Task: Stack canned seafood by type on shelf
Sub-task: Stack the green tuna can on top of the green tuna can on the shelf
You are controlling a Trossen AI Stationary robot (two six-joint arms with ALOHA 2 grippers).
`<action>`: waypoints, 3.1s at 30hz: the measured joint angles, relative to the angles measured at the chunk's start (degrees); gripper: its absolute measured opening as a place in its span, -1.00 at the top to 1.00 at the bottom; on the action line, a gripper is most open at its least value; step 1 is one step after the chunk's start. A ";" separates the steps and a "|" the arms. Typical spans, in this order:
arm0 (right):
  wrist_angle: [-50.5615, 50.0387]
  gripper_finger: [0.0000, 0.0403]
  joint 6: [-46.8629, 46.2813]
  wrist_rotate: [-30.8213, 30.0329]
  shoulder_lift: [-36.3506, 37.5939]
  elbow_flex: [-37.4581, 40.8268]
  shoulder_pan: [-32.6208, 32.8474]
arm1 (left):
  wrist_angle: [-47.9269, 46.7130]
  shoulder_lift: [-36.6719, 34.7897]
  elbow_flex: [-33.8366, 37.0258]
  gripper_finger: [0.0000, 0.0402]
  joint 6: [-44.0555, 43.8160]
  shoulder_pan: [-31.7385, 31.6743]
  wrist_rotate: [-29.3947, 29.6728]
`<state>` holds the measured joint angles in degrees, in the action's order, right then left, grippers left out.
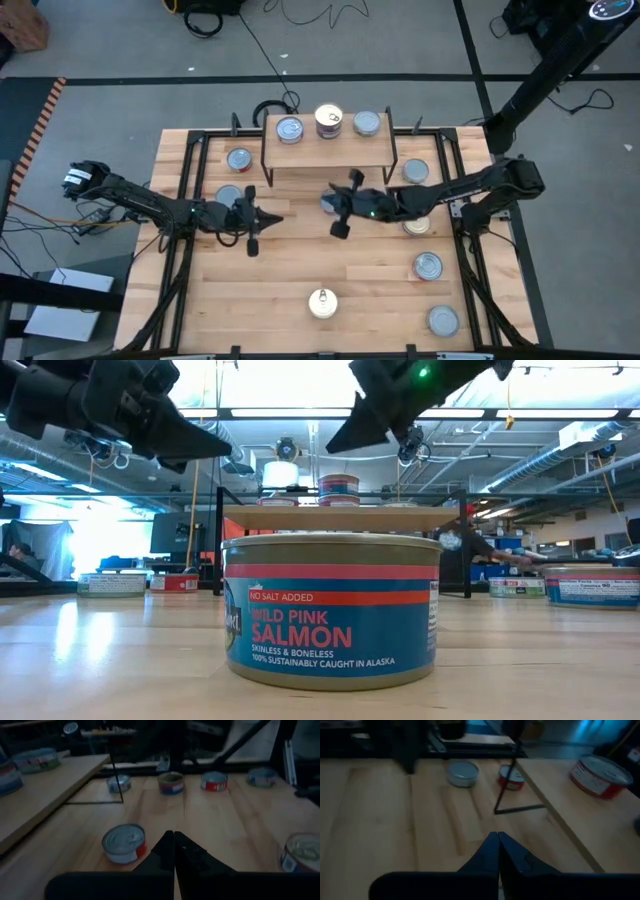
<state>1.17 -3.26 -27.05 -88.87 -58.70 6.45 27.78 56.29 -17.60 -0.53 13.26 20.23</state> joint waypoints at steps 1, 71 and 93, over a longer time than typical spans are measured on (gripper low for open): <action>-0.04 0.97 0.10 -0.97 0.05 0.00 1.21 | -0.29 -0.04 -0.24 0.97 0.04 0.00 -0.47; -39.08 1.00 -95.81 -26.74 22.69 37.83 -11.97 | -2.79 6.19 -3.41 0.97 -1.91 9.42 -4.81; -30.60 1.00 -73.39 -19.09 17.36 37.70 -28.23 | -1.89 6.19 -3.41 0.97 -2.78 9.42 -4.76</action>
<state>-29.43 -76.66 -46.14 -71.52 -21.00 -21.78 25.89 62.48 -21.01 -3.31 22.68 15.46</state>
